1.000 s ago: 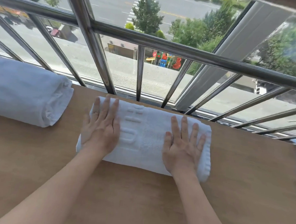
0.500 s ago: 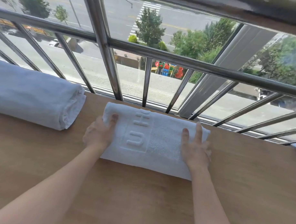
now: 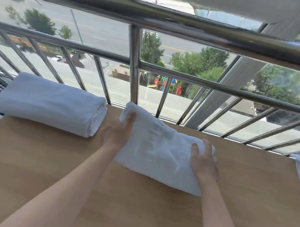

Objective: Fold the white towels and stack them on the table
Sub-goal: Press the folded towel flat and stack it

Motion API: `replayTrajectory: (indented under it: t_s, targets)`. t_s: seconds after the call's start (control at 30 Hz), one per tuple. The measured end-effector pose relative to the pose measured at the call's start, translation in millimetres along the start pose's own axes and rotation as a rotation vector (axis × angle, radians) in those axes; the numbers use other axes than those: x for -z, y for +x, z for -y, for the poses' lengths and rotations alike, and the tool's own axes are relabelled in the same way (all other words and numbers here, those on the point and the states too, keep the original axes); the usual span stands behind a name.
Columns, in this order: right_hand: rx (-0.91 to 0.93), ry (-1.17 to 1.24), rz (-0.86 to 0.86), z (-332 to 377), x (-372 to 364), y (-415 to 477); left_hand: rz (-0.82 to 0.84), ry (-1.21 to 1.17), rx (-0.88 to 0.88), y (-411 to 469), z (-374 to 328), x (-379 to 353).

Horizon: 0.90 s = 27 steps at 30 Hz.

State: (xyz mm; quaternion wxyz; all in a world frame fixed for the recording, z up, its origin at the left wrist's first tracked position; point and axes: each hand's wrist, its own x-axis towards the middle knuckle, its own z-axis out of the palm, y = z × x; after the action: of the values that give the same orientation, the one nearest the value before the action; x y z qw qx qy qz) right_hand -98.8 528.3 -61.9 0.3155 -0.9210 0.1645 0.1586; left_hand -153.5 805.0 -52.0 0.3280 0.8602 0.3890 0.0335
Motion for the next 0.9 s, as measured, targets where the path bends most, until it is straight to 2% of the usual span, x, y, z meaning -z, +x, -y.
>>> replayTrajectory:
  t_s: [0.17,0.33,0.47,0.53,0.67,0.77,0.9]
  targets:
    - [0.079,0.004,-0.06,45.9,-13.5,-57.2,-0.045,-0.011,-0.101,12.0,29.0,66.2]
    - [0.186,0.011,-0.143,124.1,-46.5,-121.5,-0.076,-0.08,-0.136,55.3,77.6,154.2]
    - [0.221,0.001,-0.196,200.5,-87.7,-160.9,-0.085,-0.112,-0.108,112.0,126.9,221.8]
    - [0.248,-0.01,-0.21,240.7,-114.0,-171.9,-0.139,-0.095,-0.074,142.6,152.4,254.7]
    - [0.285,-0.004,-0.159,313.8,-165.3,-176.6,-0.147,-0.156,0.004,202.9,200.1,307.4]
    - [0.294,-0.008,-0.149,347.8,-201.8,-166.1,-0.117,-0.148,0.046,241.6,219.2,325.6]
    - [0.229,-0.048,-0.103,345.5,-252.1,-147.8,-0.03,-0.035,0.119,269.2,244.8,298.3]
